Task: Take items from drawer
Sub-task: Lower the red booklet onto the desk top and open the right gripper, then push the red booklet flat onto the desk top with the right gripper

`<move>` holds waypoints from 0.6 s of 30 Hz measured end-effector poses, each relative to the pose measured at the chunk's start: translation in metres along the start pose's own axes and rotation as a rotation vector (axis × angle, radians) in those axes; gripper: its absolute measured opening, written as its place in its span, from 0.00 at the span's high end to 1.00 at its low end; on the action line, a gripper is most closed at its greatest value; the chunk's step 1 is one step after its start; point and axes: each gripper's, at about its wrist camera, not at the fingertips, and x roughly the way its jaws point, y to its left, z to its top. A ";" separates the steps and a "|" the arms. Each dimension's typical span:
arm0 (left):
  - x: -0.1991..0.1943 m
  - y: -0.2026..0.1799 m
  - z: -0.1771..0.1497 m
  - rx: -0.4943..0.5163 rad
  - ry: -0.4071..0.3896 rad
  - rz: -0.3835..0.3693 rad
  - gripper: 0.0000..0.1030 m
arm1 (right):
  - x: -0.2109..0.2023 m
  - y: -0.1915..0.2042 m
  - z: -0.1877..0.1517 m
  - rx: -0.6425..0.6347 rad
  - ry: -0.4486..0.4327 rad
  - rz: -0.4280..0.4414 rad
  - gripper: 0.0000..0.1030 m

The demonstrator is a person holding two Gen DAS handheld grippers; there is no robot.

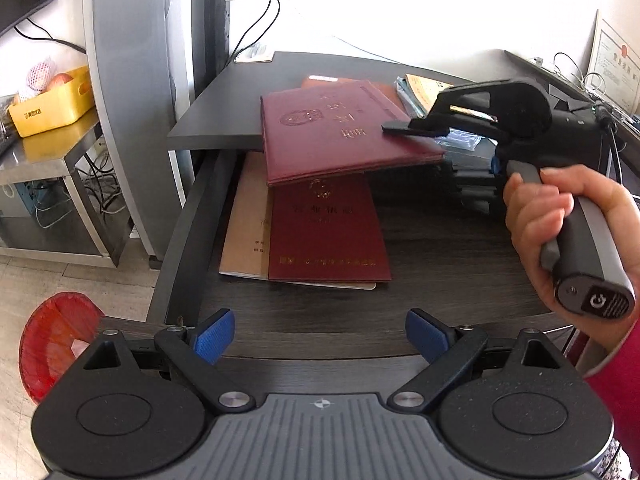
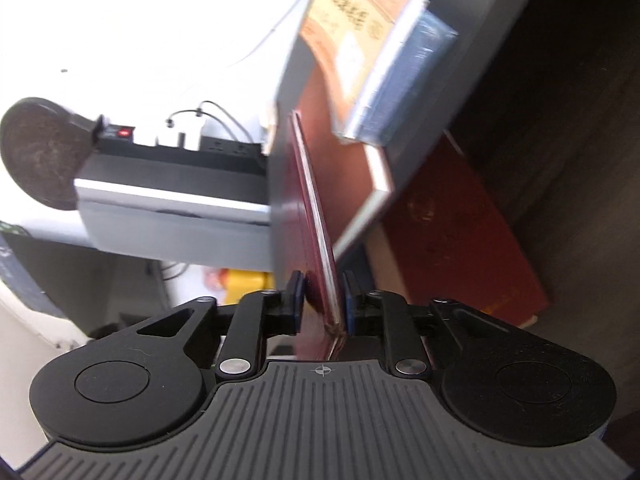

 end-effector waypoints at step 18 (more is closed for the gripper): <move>-0.007 -0.002 -0.003 0.004 -0.017 0.001 0.11 | -0.017 -0.006 -0.009 -0.063 0.134 -0.051 0.32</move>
